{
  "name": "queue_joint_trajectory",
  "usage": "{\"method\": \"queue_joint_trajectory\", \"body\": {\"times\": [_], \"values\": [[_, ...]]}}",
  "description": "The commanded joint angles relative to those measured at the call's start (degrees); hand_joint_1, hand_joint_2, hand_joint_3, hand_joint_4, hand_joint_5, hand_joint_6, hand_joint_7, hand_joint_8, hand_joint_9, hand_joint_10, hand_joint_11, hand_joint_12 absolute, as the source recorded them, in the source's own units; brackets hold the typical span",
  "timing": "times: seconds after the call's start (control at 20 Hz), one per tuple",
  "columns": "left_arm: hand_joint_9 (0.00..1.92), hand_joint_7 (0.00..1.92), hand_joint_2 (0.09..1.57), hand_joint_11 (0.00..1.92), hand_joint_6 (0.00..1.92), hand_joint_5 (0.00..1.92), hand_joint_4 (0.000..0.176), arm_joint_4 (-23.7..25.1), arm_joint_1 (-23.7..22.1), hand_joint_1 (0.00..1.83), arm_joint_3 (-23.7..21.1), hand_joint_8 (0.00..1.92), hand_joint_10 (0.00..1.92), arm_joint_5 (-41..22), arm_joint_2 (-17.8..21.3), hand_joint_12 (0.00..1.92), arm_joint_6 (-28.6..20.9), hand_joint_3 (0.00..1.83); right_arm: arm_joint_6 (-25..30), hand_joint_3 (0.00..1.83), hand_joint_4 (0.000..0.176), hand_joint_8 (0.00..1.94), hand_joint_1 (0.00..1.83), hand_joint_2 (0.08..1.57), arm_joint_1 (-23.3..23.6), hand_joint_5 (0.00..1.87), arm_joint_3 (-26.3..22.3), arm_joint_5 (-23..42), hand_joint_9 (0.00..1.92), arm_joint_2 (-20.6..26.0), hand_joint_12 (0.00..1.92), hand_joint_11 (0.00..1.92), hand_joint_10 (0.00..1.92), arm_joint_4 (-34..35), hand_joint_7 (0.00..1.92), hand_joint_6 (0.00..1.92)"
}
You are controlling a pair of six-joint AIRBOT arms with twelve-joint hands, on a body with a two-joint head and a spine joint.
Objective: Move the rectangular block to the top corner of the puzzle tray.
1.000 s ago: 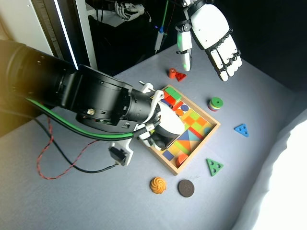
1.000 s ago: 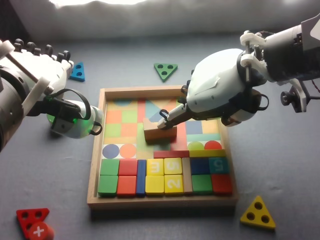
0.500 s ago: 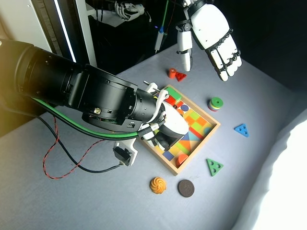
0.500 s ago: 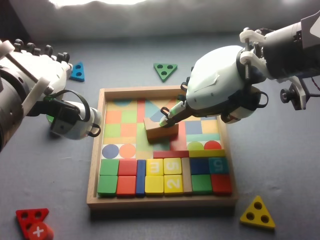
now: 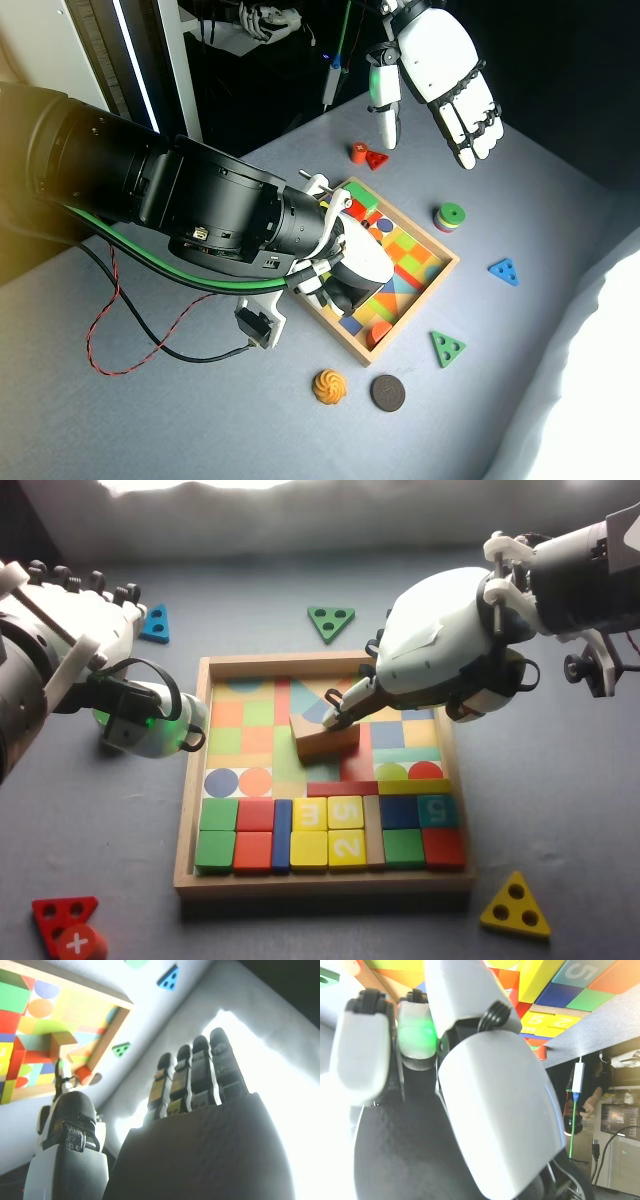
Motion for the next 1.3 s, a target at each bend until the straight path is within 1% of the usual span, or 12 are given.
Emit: {"method": "queue_joint_trajectory", "body": {"times": [0.0,0.05,0.1,0.2,0.25,0.3,0.65,0.7,0.75,0.85,1.15,1.25], "values": [[0.03,0.03,1.27,0.02,0.01,0.05,0.000,4.84,-0.68,0.07,-0.15,0.01,0.01,-0.96,0.64,0.01,0.14,0.00,-0.36,0.00,0.000,1.89,1.83,1.16,0.05,0.28,0.51,-2.80,1.40,0.74,1.92,1.56,1.92,1.13,0.90,0.01],[0.02,0.02,1.27,0.01,0.01,0.05,0.000,4.84,-0.68,0.05,-0.15,0.01,0.01,-0.96,0.64,0.01,0.14,0.00,-0.35,0.00,0.000,1.93,1.83,1.16,-0.08,0.28,0.74,-2.83,1.41,0.74,1.92,1.58,1.92,1.16,0.94,0.01],[0.01,0.01,1.27,0.00,0.00,0.04,0.000,4.84,-0.68,0.05,-0.15,0.00,0.00,-0.96,0.64,0.01,0.14,0.00,-0.18,0.01,0.000,1.87,1.83,1.17,-0.26,0.24,1.16,-2.91,1.37,0.76,1.92,1.56,1.92,1.18,0.84,0.01],[0.01,0.01,1.28,0.01,0.01,0.03,0.000,4.79,-0.70,0.04,-0.15,0.00,0.00,-0.95,0.64,0.00,0.14,0.00,0.39,0.00,0.000,1.84,1.83,1.17,-0.38,0.25,1.55,-2.96,1.36,0.87,1.92,1.56,1.92,1.22,0.86,0.01],[0.00,0.00,1.28,0.00,0.00,0.02,0.000,4.72,-0.74,0.04,-0.15,0.00,0.00,-0.95,0.64,0.00,0.13,0.00,0.47,0.00,0.000,1.92,1.83,1.16,-0.38,0.30,1.69,-3.13,1.41,1.09,1.92,1.60,1.92,1.24,1.02,0.02],[0.00,0.00,1.29,0.00,0.00,0.00,0.000,4.69,-0.75,0.00,-0.15,0.00,0.00,-0.95,0.64,0.00,0.13,0.00,0.55,0.00,0.000,1.94,1.83,1.17,-0.35,0.31,1.69,-3.17,1.41,1.25,1.92,1.61,1.92,1.25,1.07,0.01],[0.02,0.03,1.27,0.02,0.01,0.06,0.000,4.45,-0.89,0.05,-0.16,0.01,0.01,-0.94,0.64,0.02,0.13,0.00,2.22,0.00,0.000,1.94,1.83,1.17,-0.29,0.25,1.68,-3.25,1.42,2.86,1.92,1.60,1.92,1.33,1.02,0.00],[0.04,0.05,1.26,0.03,0.02,0.09,0.000,4.45,-0.89,0.08,-0.16,0.01,0.01,-0.94,0.64,0.03,0.13,0.00,2.36,0.00,0.000,1.94,1.83,1.17,-0.29,0.25,1.68,-3.25,1.41,3.11,1.92,1.59,1.92,1.34,0.95,0.00],[0.04,0.05,1.26,0.03,0.01,0.09,0.000,4.45,-0.89,0.07,-0.16,0.01,0.01,-0.94,0.64,0.04,0.13,0.00,2.36,0.00,0.000,1.83,1.83,1.17,-0.28,0.26,1.68,-3.30,1.40,3.34,1.92,1.59,1.92,1.35,0.94,0.00],[0.00,0.01,1.27,0.00,0.00,0.03,0.000,4.45,-0.89,0.00,-0.16,0.00,0.00,-0.92,0.64,0.01,0.13,0.00,2.39,0.00,0.001,1.94,1.83,1.15,-0.27,0.27,1.68,-3.40,1.44,3.65,1.92,1.63,1.92,1.36,0.99,0.00],[0.00,0.00,1.28,0.00,0.00,0.03,0.000,4.51,-0.88,0.04,-0.16,0.00,0.00,-0.91,0.65,0.00,0.13,0.00,4.30,0.00,0.000,1.94,1.83,1.17,-0.58,0.31,1.68,-3.50,1.45,4.77,1.92,1.62,1.92,1.27,1.02,0.01],[0.03,0.04,1.27,0.02,0.01,0.06,0.000,4.51,-0.88,0.07,-0.16,0.01,0.01,-0.90,0.65,0.01,0.13,0.00,8.27,0.00,0.000,1.94,1.83,1.16,-0.46,0.26,1.68,-3.78,1.46,4.79,1.92,1.63,1.92,-2.81,1.02,0.00]]}}
